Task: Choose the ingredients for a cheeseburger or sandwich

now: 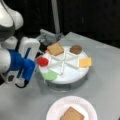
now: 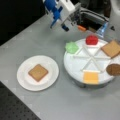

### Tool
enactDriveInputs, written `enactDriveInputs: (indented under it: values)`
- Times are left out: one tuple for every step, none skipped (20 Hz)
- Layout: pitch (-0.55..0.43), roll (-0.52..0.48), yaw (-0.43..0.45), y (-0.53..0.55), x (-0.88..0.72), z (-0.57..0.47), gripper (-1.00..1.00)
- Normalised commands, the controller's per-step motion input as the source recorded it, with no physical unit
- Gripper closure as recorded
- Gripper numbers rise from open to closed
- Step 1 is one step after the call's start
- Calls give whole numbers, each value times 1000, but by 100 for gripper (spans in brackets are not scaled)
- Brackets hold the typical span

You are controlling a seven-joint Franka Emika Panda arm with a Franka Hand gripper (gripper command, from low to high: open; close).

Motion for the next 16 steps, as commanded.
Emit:
enactDriveInputs:
  values:
    - [3, 440, 183, -338, 288, -90, -100]
    - [-13, 421, 170, -300, 291, -100, -100]
    - [-25, 400, 161, -284, 293, -124, -100]
    - [-40, 382, 154, -270, 294, -144, -100]
    - [-54, 367, 147, -258, 294, -162, -100]
    - [-79, 369, 136, -244, 292, -167, -100]
    - [-96, 366, 128, -233, 288, -171, -100]
    - [-95, 355, 129, -231, 276, -165, -100]
    - [-106, 367, 126, -238, 267, -163, -100]
    - [-106, 367, 125, -251, 259, -168, -100]
    - [-98, 358, 127, -260, 251, -163, -100]
    - [-92, 348, 130, -272, 246, -161, -100]
    - [-89, 336, 134, -284, 241, -157, -100]
    - [-90, 325, 137, -293, 238, -161, -100]
    - [-88, 317, 139, -303, 233, -165, -100]
    - [-83, 310, 141, -308, 228, -157, -100]
